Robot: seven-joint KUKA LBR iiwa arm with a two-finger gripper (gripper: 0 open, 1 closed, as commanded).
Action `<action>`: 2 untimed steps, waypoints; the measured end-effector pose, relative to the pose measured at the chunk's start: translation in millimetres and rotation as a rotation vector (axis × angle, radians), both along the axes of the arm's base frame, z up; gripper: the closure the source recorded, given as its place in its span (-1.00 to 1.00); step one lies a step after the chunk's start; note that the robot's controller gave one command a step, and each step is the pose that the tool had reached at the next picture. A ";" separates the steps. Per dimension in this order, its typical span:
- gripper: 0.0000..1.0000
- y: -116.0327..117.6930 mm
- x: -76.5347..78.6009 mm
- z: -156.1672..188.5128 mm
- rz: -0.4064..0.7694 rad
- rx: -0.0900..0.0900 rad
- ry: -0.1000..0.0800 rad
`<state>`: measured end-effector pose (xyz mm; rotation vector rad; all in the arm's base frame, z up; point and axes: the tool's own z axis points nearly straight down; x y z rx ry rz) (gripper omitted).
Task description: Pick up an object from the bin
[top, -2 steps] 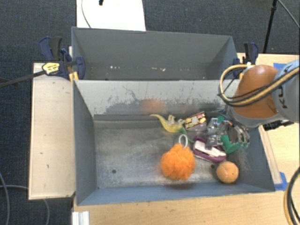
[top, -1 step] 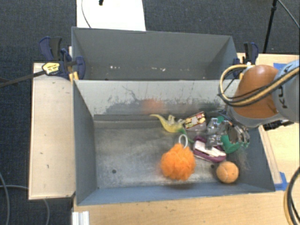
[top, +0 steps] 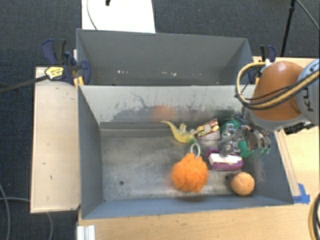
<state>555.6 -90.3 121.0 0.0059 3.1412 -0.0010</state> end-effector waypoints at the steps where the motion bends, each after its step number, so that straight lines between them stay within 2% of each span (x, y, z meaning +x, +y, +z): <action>1: 1.00 -23.0 -16.0 49.3 0.061 0.002 0.001; 2: 1.00 -17.7 -3.1 58.8 0.037 -0.004 -0.008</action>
Offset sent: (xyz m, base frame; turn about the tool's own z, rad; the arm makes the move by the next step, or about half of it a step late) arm 0.0156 0.0190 0.0361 -0.0179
